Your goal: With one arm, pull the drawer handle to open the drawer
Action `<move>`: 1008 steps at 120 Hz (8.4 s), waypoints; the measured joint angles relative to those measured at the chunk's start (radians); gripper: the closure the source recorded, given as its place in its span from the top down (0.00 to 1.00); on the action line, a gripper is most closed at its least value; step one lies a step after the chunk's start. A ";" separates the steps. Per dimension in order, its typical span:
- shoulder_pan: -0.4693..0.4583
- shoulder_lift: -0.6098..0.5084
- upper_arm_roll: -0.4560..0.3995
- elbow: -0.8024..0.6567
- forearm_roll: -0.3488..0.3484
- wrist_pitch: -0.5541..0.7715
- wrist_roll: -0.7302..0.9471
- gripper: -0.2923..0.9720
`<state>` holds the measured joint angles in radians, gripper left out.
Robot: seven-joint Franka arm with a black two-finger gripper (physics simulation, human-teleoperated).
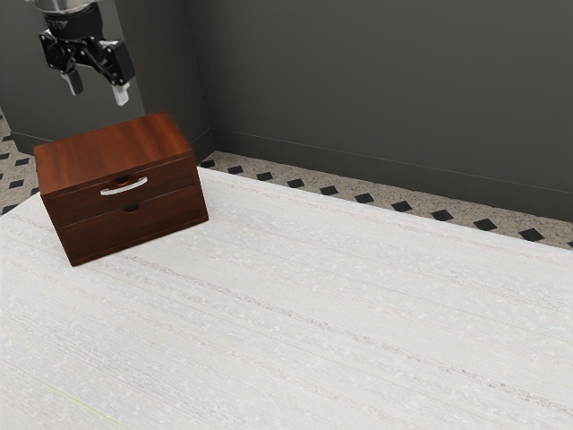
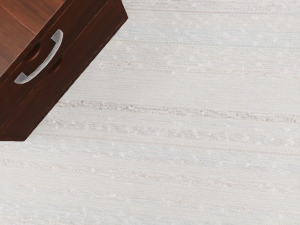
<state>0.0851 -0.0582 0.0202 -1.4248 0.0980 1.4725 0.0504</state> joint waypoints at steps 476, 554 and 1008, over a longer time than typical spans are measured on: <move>0.154 0.294 0.063 -0.495 0.197 1.050 0.735 0.77; 0.184 0.337 0.063 -0.471 0.194 1.068 0.743 0.69; 0.191 0.023 -0.096 -0.860 0.163 1.062 0.659 0.15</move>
<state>0.2764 -0.0347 -0.0762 -2.2846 0.2606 2.5343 0.7090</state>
